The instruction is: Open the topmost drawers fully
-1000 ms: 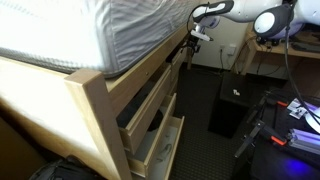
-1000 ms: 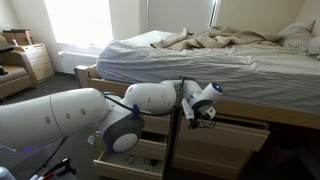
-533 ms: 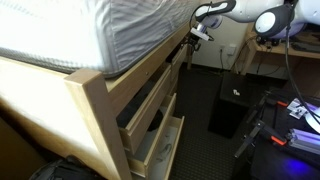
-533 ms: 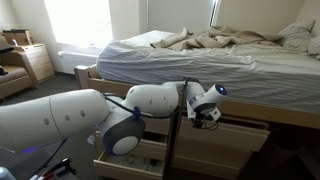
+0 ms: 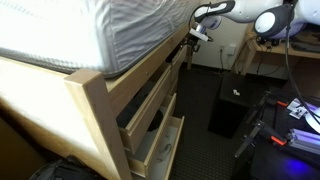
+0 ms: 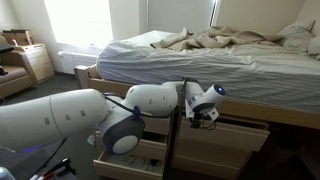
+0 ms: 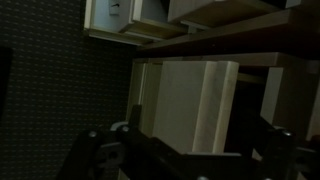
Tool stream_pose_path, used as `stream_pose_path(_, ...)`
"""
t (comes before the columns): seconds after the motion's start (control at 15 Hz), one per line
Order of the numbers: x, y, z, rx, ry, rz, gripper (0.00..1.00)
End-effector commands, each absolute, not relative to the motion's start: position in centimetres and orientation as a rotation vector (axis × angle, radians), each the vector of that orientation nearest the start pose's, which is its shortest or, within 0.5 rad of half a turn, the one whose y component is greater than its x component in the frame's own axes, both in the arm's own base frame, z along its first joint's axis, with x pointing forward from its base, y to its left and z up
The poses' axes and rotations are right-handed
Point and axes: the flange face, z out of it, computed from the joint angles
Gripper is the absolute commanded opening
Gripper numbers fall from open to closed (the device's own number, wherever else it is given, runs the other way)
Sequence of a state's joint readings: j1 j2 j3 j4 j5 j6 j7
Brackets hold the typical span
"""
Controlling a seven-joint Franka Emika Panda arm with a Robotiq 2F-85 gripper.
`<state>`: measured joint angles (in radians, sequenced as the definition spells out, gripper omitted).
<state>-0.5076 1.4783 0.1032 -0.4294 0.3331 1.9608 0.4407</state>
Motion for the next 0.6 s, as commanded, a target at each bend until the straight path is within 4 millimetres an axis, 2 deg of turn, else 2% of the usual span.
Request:
stream_pose_path(0.0,70.7,-37.9,11.9,-2.386,1.472,-0.043,1.00)
stream_pose_path(0.07,70.6,-37.6,10.9,-2.398,1.502,-0.029,1.00)
stream_pose_path(0.33,69.4,-38.7,8.3,-2.387,1.577,-0.030,1.00)
stream_pose_path(0.53,69.2,-39.3,8.3,-2.290,1.552,-0.046,1.00)
